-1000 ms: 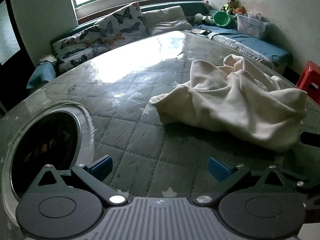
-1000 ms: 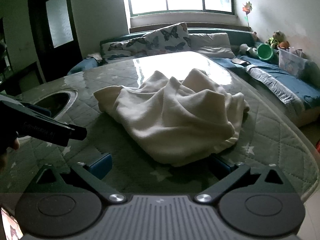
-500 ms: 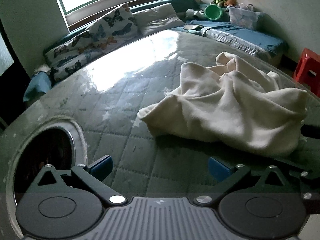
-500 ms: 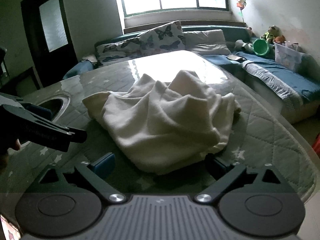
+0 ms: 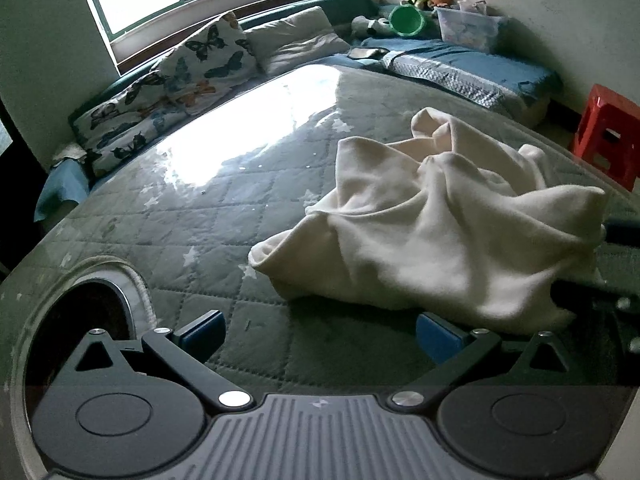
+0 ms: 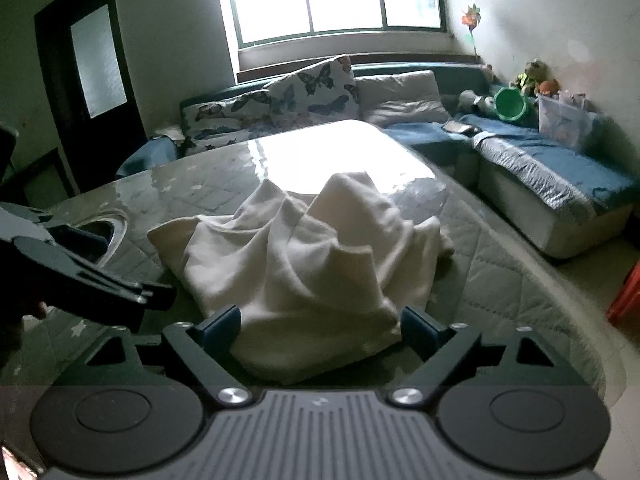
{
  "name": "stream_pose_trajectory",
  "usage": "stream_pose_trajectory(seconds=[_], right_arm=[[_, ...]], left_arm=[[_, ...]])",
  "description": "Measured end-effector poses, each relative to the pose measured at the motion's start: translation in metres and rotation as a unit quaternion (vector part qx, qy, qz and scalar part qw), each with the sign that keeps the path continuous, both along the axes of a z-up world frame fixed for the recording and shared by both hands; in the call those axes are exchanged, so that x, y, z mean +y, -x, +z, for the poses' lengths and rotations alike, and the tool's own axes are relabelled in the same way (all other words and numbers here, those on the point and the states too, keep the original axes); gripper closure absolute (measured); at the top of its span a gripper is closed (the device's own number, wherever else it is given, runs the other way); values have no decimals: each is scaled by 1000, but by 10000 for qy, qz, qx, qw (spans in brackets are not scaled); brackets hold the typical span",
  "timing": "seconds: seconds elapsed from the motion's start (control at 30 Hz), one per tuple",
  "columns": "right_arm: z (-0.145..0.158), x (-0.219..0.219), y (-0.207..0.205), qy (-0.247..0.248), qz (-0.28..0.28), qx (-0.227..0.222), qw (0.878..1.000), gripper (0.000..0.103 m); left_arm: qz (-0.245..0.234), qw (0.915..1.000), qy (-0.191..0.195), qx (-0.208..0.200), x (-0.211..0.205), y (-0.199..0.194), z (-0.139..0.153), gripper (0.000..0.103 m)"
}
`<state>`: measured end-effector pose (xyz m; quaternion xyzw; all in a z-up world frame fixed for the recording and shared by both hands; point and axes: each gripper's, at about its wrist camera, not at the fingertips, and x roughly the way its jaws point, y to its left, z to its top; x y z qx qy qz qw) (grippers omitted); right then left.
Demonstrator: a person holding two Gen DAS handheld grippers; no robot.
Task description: Fold clothes
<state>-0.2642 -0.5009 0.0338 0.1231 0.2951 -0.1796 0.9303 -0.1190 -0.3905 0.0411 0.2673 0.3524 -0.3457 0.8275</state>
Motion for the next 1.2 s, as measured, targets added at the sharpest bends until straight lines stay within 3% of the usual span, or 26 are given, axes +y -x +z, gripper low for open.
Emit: stream_pose_trajectory(seconds=[0.2, 0.3, 0.4, 0.47, 0.57, 0.73, 0.9, 1.2], right_arm=[[9, -4, -5, 237, -66, -75, 9997, 18], [12, -9, -9, 237, -2, -88, 9997, 25], [12, -14, -17, 217, 68, -61, 9997, 37], [10, -19, -22, 75, 159, -36, 9998, 54], [9, -20, -23, -66, 315, -86, 9994, 71], [13, 9, -18, 232, 993, -201, 9946, 87], [9, 40, -16, 457, 1576, -106, 9864, 93], [-9, 85, -20, 696, 2126, 151, 9745, 95]], left_arm=[[-38, 10000, 26, -11, 0, 1, 2, 0], [-41, 10000, 41, -15, -1, 1, 2, 0], [-41, 10000, 55, -13, 0, 1, 2, 0], [-29, 10000, 79, -12, 1, -1, 5, 1], [1, 9999, 122, -47, 3, -4, 9, 1], [58, 9997, 248, -61, 6, -9, 19, 1], [7, 9989, 459, 5, 8, -9, 29, 0], [-559, 9965, 610, 95, -10, 16, 35, 0]])
